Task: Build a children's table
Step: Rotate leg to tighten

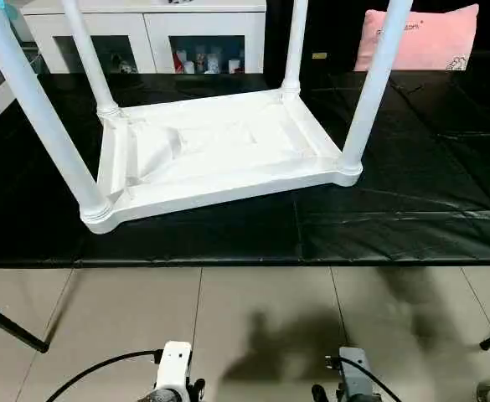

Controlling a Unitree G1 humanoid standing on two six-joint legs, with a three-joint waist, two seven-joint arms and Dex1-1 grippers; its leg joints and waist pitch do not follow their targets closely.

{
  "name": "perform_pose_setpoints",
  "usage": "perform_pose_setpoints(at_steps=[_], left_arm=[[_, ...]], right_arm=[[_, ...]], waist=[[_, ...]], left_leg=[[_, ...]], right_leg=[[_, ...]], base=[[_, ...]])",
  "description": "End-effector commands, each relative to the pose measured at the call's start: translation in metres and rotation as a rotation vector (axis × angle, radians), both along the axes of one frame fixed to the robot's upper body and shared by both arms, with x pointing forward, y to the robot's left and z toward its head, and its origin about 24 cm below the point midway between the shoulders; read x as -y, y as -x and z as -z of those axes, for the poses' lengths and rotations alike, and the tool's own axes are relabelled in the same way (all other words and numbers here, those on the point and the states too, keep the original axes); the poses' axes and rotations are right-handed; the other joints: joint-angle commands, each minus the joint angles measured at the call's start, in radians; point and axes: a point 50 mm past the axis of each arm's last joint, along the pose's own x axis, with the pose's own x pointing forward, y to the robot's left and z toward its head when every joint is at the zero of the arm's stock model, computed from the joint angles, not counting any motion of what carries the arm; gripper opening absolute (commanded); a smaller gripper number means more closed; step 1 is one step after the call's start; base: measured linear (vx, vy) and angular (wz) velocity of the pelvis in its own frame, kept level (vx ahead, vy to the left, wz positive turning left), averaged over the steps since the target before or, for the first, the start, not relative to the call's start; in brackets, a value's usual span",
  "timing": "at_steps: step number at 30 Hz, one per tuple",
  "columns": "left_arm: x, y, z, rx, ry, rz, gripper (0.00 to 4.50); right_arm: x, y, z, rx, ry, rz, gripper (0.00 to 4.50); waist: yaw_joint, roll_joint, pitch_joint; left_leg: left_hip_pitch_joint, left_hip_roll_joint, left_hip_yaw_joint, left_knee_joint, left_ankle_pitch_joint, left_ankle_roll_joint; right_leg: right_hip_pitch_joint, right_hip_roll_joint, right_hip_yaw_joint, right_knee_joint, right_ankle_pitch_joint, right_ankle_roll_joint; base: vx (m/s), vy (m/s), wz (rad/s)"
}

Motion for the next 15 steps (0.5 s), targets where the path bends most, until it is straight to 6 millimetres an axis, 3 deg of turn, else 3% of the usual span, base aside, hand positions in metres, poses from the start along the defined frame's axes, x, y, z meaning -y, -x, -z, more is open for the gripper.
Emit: perform_pose_setpoints(at_steps=[1,15], left_arm=[[-0.0018,0.0016,0.0007,-0.012,-0.005,-0.003,2.6],[-0.0018,0.0016,0.0007,-0.012,-0.005,-0.003,2.6]], right_arm=[[-0.0003,0.0059,0.0021,-0.023,0.003,-0.008,4.5],[-0.0003,0.0059,0.0021,-0.023,0.003,-0.008,4.5]], waist=[[-0.001,-0.004,-0.032],[-0.001,-0.004,-0.032]], left_leg=[[0.018,0.096,-0.042,-0.091,-0.319,0.032],[0.018,0.096,-0.042,-0.091,-0.321,0.031]], right_leg=[[0.02,-0.099,0.049,-0.082,-0.183,-0.253],[0.02,-0.099,0.05,-0.082,-0.184,-0.253]], base=[[0.0,0.0,0.0],[0.0,0.0,0.0]])
